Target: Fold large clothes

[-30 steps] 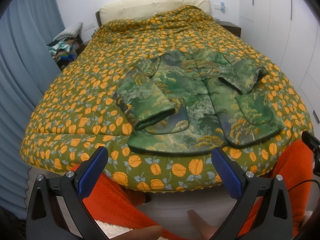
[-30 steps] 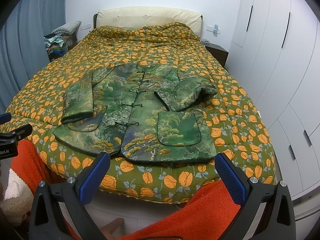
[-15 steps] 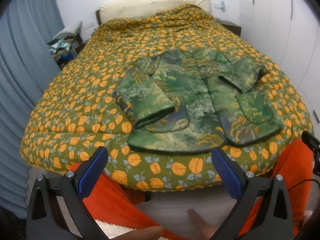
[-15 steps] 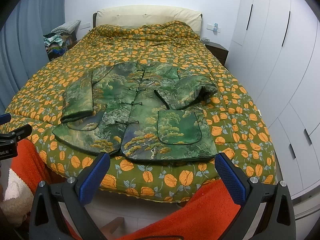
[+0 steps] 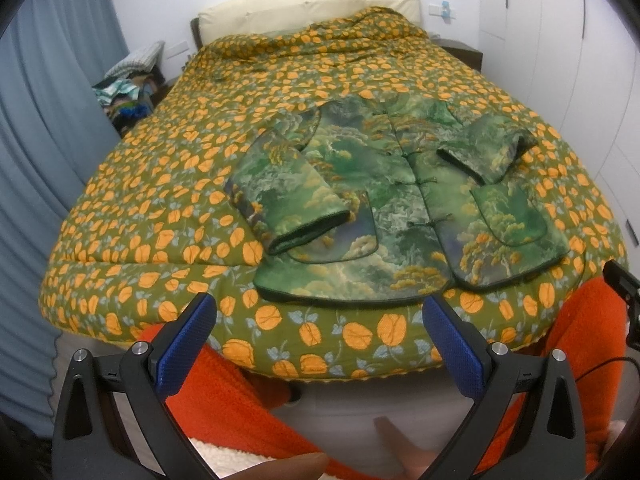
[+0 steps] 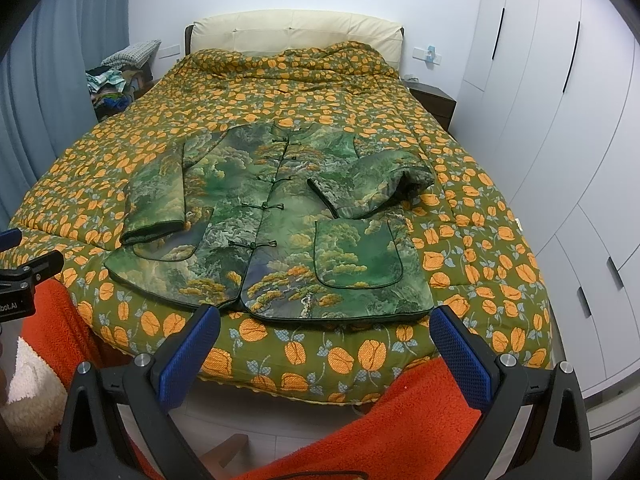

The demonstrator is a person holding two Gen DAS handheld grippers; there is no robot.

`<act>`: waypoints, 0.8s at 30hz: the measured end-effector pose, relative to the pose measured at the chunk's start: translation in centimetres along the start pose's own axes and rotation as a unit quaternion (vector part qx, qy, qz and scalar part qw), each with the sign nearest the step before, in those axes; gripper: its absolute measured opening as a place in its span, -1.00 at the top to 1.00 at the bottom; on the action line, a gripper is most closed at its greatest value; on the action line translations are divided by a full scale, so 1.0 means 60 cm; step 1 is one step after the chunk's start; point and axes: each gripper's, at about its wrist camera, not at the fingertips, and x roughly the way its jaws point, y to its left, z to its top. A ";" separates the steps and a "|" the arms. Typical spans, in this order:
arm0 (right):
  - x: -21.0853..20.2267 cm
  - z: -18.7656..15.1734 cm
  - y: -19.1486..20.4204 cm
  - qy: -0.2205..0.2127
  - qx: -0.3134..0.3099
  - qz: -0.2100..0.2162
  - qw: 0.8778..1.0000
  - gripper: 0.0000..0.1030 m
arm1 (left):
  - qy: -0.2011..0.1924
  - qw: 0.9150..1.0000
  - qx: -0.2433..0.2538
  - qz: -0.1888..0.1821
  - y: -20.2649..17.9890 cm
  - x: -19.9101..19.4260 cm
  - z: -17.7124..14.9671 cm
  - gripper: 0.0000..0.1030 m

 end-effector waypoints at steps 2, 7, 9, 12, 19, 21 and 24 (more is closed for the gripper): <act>0.000 0.000 0.000 0.000 0.000 0.000 1.000 -1.00 | 0.000 1.000 0.000 0.000 0.000 0.000 -0.001 -1.00; 0.001 0.001 -0.001 0.000 0.000 0.000 1.000 -1.00 | 0.000 1.000 0.001 0.000 -0.001 0.000 0.002 -1.00; 0.001 0.000 -0.001 0.000 0.000 0.000 1.000 -1.00 | 0.000 1.000 0.001 0.000 0.000 0.000 0.001 -1.00; 0.001 0.000 -0.001 0.000 0.000 0.001 1.000 -1.00 | 0.001 1.000 0.000 0.000 0.000 0.000 0.000 -1.00; 0.001 0.000 -0.001 0.000 0.000 0.001 1.000 -1.00 | 0.001 1.000 0.001 0.000 -0.001 0.001 0.001 -1.00; 0.001 0.001 -0.001 0.000 0.000 0.000 1.000 -1.00 | 0.001 1.000 0.001 0.000 0.000 0.001 -0.001 -1.00; 0.001 0.000 -0.001 0.000 0.000 0.000 1.000 -1.00 | 0.001 1.000 0.001 0.000 0.000 0.001 0.000 -1.00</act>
